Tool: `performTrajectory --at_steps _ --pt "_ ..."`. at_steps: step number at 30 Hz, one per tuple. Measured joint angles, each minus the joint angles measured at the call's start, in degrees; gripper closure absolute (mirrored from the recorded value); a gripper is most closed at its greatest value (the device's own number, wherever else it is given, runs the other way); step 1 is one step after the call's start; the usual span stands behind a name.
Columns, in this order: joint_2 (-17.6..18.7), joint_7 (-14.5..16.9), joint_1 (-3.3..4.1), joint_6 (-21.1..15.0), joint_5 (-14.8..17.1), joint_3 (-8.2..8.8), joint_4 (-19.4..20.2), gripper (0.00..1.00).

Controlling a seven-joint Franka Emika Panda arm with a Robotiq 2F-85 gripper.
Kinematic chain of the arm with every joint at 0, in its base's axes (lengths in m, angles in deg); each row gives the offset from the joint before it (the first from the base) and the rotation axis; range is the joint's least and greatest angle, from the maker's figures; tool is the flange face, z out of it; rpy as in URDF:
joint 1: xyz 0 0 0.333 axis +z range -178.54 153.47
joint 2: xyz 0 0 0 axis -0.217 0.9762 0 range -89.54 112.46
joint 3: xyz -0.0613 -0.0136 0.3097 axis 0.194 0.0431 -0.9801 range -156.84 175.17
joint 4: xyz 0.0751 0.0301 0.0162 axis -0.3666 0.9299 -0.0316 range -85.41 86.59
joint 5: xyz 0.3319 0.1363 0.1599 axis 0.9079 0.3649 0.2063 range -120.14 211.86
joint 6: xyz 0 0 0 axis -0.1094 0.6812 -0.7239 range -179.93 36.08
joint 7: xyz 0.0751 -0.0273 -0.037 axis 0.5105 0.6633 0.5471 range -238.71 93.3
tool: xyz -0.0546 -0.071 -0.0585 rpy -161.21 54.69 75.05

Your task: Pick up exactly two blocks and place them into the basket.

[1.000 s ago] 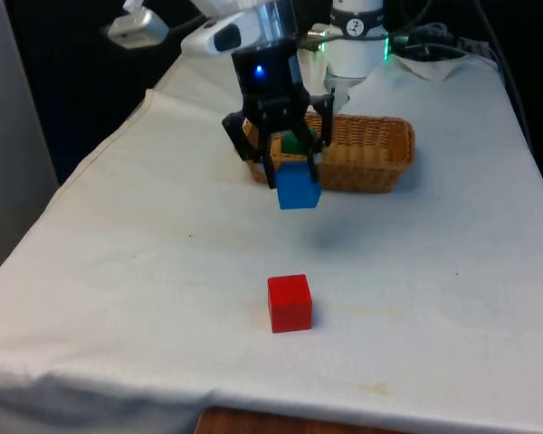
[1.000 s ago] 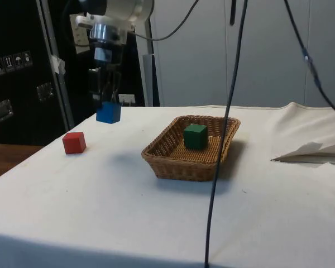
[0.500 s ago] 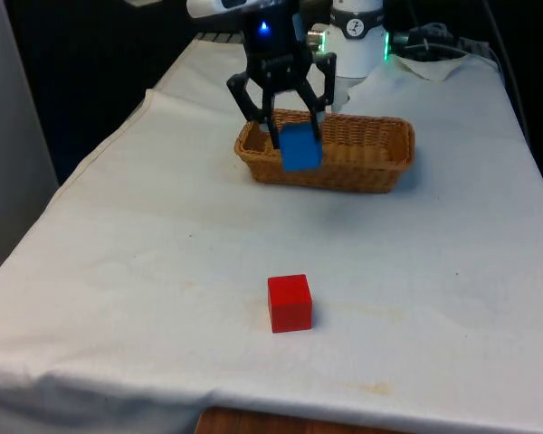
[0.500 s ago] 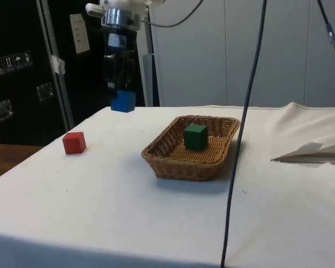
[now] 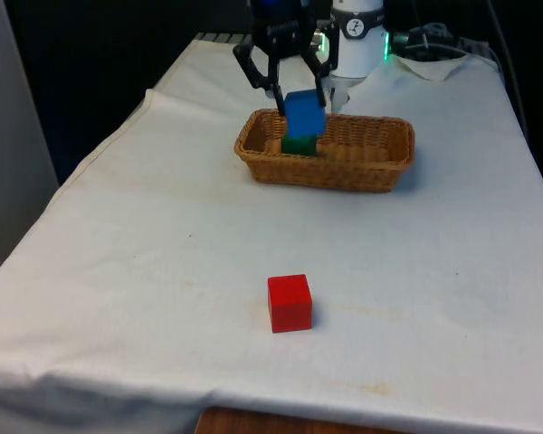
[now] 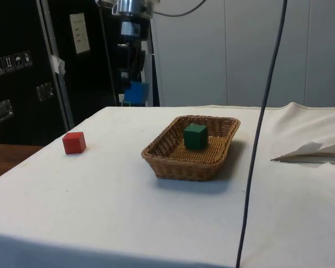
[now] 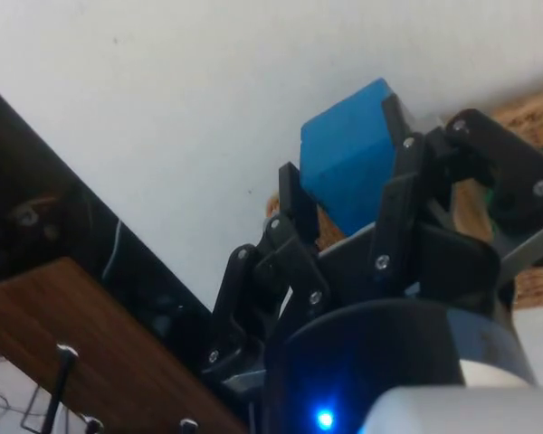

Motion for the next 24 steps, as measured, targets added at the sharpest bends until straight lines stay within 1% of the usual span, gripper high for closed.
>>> performTrajectory --at_steps 7,8,9,10,14,15,16,21,23,24 --pt "-5.2 -1.6 0.23 0.0 -3.6 -0.4 4.0 0.98" --pt "-5.2 -1.6 0.23 0.0 -3.6 -0.4 4.0 0.98" --pt "-5.9 -1.9 0.23 0.0 -4.1 -0.52 4.6 0.98" --pt "-7.3 -2.4 0.23 0.0 -5.1 -0.69 5.7 0.98" --pt "-10.1 -3.8 0.23 0.0 -7.3 -1.26 7.8 0.98" --pt "-11.2 -4.8 0.23 0.0 -8.5 -1.66 8.7 0.98" --pt "-11.2 -4.8 0.23 0.0 -8.5 -1.66 8.7 0.98" --pt "-13.6 -6.7 0.23 0.0 -10.9 -2.64 10.5 0.98" --pt "-14.0 -7.0 0.23 -0.1 -11.2 -2.92 10.9 0.98" --pt "-14.7 -7.7 0.23 -0.2 -11.9 -3.5 11.8 0.98"
